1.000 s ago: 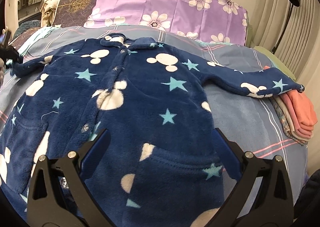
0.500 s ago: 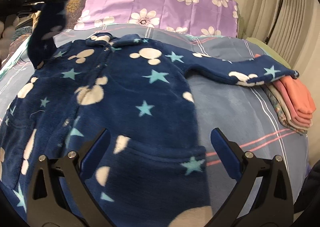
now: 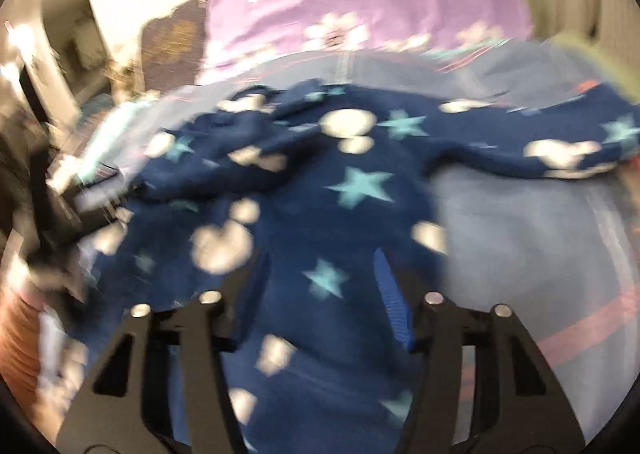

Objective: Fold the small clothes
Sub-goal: 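Carry the sleeve across the body with the left gripper and lay it down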

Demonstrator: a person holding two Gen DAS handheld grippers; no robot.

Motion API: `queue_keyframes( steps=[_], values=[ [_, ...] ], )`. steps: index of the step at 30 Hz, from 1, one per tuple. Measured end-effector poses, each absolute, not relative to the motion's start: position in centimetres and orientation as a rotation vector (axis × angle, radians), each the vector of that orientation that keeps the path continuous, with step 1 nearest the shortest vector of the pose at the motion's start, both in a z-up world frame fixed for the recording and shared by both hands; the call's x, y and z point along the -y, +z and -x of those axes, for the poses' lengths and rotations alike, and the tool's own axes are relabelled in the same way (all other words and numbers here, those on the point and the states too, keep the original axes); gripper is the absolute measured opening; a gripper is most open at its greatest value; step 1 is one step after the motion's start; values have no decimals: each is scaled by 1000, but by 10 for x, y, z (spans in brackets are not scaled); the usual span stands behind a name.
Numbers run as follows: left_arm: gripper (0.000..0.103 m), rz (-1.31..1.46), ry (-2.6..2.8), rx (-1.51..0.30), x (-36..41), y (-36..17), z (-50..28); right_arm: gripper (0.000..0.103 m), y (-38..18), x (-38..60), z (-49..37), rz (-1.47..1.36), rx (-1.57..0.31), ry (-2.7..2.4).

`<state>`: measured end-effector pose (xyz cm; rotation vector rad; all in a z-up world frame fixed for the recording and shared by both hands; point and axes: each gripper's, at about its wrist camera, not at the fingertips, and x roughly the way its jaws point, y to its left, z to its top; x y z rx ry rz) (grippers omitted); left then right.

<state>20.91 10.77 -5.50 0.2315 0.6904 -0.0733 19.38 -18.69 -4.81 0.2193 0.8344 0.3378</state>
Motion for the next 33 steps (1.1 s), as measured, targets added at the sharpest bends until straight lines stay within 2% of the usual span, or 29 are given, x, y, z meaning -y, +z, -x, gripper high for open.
queue_keyframes(
  steps=[2,4,9,11,12,13,14,15,18,21,22,23,26,29,33],
  values=[
    [75,-229,-10,-722,-128,-63,-210,56,-48,180,-221,-243,-846,347],
    [75,-205,55,-749,-148,-67,-214,63,-51,174,-246,-282,-876,362],
    [75,-198,128,-798,-168,-84,-230,72,-68,158,-310,-483,-1007,374],
    [75,-184,126,-829,-170,-90,-235,72,-81,147,-332,-525,-1064,357],
    [75,-180,126,-827,-171,-90,-235,65,-86,143,-339,-540,-1084,346],
    [75,-182,128,-824,-171,-88,-235,27,-88,138,-344,-558,-1094,353],
    [75,-186,131,-823,-170,-89,-234,10,-85,132,-348,-577,-1095,374],
    [76,-191,134,-822,-170,-90,-233,10,-75,130,-347,-595,-1055,387],
    [76,-202,153,-813,-169,-91,-231,10,-12,138,-318,-635,-745,510],
    [77,-223,171,-802,-165,-91,-232,11,14,158,-282,-626,-561,460],
    [77,-231,174,-800,-164,-91,-231,11,11,165,-274,-606,-560,415],
    [77,-239,178,-798,-162,-92,-231,16,0,170,-268,-558,-593,341],
    [77,-241,178,-799,-162,-91,-232,44,-50,178,-268,-471,-802,231],
    [77,-227,171,-803,-164,-91,-232,44,-85,196,-264,-534,-910,192],
    [76,-182,133,-802,-170,-85,-227,45,-83,206,-269,-546,-883,199]
  ],
)
